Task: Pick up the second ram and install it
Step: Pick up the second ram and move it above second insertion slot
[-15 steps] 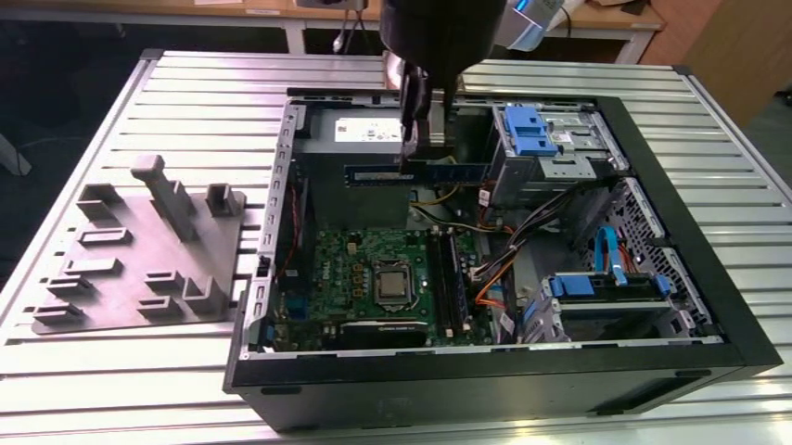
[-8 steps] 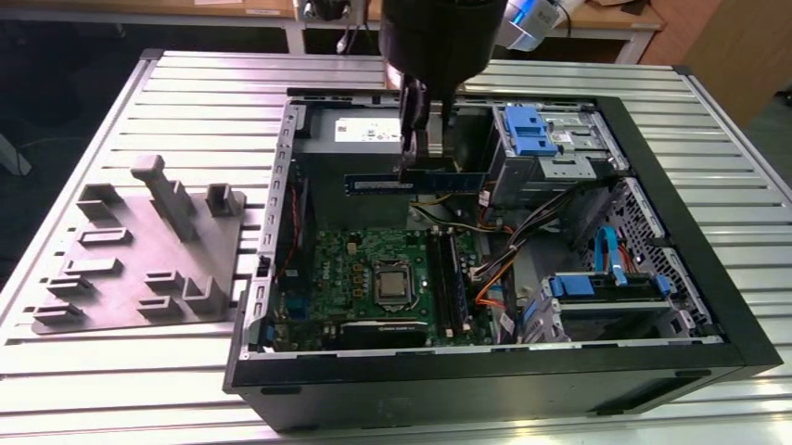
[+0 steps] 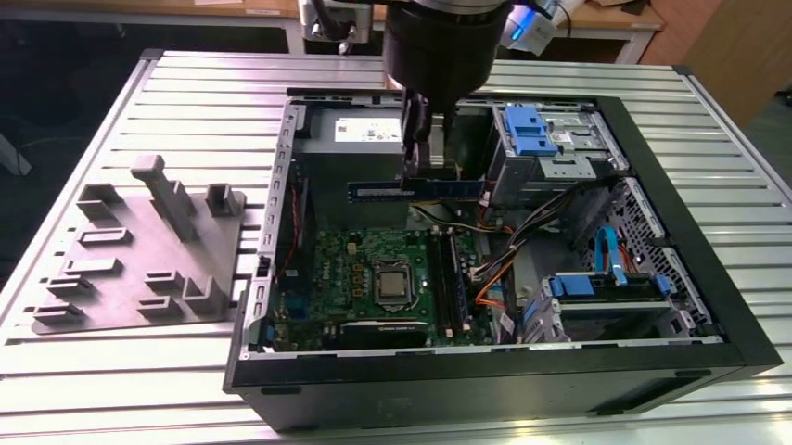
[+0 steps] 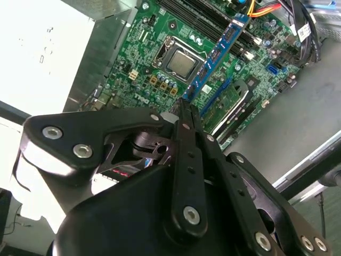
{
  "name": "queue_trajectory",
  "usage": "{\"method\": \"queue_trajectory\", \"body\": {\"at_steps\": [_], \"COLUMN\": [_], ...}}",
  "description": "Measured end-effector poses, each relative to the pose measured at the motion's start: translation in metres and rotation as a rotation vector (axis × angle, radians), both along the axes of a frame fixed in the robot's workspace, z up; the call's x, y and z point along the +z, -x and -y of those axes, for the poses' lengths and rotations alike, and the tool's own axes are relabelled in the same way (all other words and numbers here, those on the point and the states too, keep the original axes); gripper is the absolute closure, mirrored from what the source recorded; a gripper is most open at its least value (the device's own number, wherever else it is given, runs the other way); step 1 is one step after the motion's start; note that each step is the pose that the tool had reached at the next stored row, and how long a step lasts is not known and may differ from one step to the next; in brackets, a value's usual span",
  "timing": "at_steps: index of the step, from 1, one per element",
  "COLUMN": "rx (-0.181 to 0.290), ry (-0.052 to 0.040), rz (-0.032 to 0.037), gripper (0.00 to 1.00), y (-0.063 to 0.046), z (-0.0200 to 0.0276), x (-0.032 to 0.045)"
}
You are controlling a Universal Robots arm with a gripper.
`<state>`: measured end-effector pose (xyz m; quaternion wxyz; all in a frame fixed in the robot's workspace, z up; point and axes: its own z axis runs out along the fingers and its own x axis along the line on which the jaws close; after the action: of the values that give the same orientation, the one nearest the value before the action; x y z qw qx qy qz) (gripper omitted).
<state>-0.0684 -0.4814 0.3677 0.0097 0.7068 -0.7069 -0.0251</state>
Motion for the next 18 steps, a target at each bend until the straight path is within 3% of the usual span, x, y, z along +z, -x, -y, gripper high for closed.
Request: {"method": "queue_trajectory", "body": {"at_steps": [4, 18], "rx": [0.0, 0.0], "ry": [0.0003, 0.0003], "rz": [-0.0048, -0.005], "gripper": [0.92, 0.92], "y": [-0.004, -0.004], "z": [-0.0008, -0.0027], "x": [-0.0052, -0.0262]}}
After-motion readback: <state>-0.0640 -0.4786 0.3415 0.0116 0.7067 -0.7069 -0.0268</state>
